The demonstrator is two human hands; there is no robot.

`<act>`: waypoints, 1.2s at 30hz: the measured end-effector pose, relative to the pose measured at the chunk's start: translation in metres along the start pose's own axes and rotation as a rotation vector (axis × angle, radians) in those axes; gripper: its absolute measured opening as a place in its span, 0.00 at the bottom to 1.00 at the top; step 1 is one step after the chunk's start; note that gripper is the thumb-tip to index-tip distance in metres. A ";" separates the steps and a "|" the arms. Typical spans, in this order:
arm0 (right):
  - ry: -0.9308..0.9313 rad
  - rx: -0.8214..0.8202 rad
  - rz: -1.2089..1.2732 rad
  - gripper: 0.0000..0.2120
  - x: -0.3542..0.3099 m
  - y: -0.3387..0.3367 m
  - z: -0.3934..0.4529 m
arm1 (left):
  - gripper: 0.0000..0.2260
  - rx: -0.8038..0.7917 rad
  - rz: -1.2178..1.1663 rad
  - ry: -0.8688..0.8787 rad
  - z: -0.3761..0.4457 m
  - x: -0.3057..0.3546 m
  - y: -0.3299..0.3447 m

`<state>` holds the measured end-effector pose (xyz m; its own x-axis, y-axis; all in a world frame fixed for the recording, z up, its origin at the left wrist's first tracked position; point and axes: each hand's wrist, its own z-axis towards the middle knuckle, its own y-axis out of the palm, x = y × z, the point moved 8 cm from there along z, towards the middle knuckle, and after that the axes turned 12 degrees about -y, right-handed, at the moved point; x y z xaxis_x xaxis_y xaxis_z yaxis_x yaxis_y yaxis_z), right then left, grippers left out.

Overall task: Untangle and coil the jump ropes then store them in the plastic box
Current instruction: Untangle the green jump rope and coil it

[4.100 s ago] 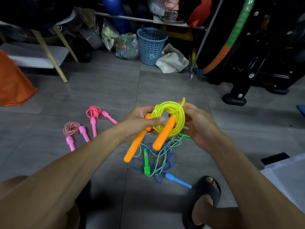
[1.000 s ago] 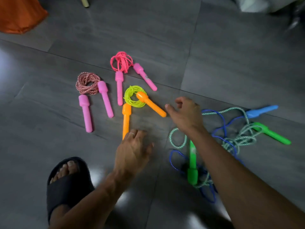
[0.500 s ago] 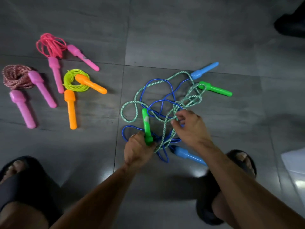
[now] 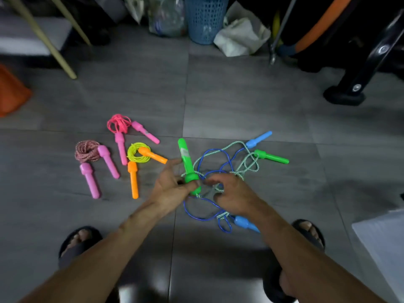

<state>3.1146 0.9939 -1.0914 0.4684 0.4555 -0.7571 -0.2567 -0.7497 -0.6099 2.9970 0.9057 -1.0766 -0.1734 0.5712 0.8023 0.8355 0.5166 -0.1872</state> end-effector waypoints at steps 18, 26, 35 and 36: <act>-0.294 0.095 0.156 0.10 -0.176 -0.097 -0.061 | 0.16 0.132 1.261 0.398 -0.129 0.116 -0.061; -0.296 0.204 0.274 0.10 -0.180 -0.124 -0.062 | 0.16 0.062 0.867 0.464 -0.113 0.136 -0.047; -0.174 0.314 -0.209 0.03 -0.133 -0.159 -0.052 | 0.09 -0.380 0.052 0.362 -0.131 0.157 -0.028; -0.112 0.285 -0.355 0.02 -0.117 -0.161 -0.052 | 0.09 -0.399 0.016 0.351 -0.131 0.156 -0.031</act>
<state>3.1447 1.0366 -0.8924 0.4793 0.7206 -0.5011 -0.3262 -0.3837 -0.8639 3.0126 0.8958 -0.8714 -0.0315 0.2933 0.9555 0.9819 0.1877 -0.0252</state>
